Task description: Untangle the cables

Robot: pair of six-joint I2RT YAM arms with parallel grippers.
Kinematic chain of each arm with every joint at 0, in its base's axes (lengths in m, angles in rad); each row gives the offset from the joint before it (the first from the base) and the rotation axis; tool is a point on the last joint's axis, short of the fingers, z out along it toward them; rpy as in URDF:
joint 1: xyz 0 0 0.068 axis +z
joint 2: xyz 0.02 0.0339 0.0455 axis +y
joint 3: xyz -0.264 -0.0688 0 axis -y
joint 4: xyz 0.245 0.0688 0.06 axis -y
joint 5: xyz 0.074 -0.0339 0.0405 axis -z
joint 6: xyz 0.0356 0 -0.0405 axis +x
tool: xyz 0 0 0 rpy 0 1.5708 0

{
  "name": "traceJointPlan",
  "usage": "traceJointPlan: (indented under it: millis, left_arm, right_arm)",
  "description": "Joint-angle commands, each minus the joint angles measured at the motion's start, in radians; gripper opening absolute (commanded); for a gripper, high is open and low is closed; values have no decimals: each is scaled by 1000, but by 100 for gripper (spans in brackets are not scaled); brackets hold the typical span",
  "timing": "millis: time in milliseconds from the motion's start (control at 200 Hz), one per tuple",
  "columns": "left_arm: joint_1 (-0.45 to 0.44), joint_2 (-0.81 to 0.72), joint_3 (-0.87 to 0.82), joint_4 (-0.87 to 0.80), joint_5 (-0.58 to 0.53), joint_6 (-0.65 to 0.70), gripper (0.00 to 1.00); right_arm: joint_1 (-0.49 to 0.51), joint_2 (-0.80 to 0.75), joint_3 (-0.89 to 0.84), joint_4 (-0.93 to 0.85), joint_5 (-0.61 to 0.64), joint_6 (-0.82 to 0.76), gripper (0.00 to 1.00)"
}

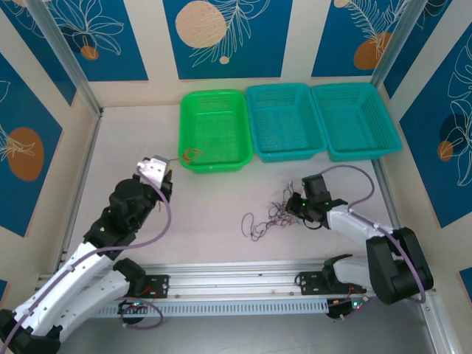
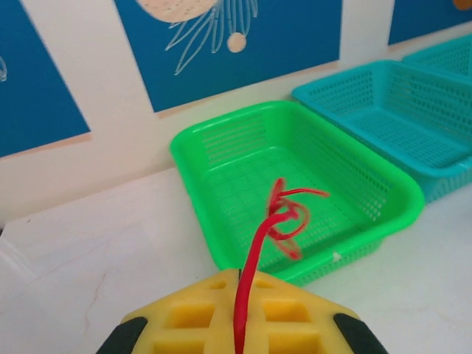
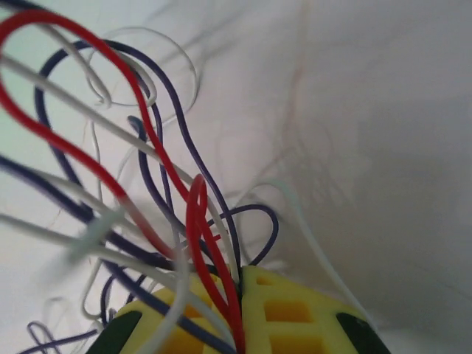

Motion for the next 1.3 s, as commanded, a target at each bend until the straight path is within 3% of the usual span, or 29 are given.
traceJointPlan:
  millis: [0,230,340,530,650,820,835,925,970,1175,1295]
  left_arm:
    - [11,2,-4,24,179,-44,0]
    - [11,148,64,136,192,-94,0]
    - [13,333,152,233,203,-116,0]
    - [42,701,312,423,125,-145,0]
    - [73,898,440,471,90,-127,0]
    - [140,1110,620,481,146,-176,0]
    - [142,1118,634,478,151,-175,5]
    - [152,1141,678,467,193,-179,54]
    - [153,1126,680,462,210,-182,68]
    - [148,892,557,409,355,-261,71]
    - [123,688,410,375,472,-314,71]
  right_arm:
    - [20,-66,2,-6,13,7,0]
    - [141,-137,53,-46,21,-69,0]
    - [219,-139,77,-52,42,-76,0]
    - [272,-115,89,-38,25,-47,0]
    - [293,-116,103,-44,-10,-72,0]
    - [344,-115,142,-61,-22,-127,0]
    - [348,-114,147,-63,-24,-132,0]
    - [361,-107,169,-78,-29,-151,0]
    - [364,-103,179,-83,-38,-158,0]
    - [369,-59,227,-85,-119,-251,0]
    - [371,2,279,-65,-252,-309,0]
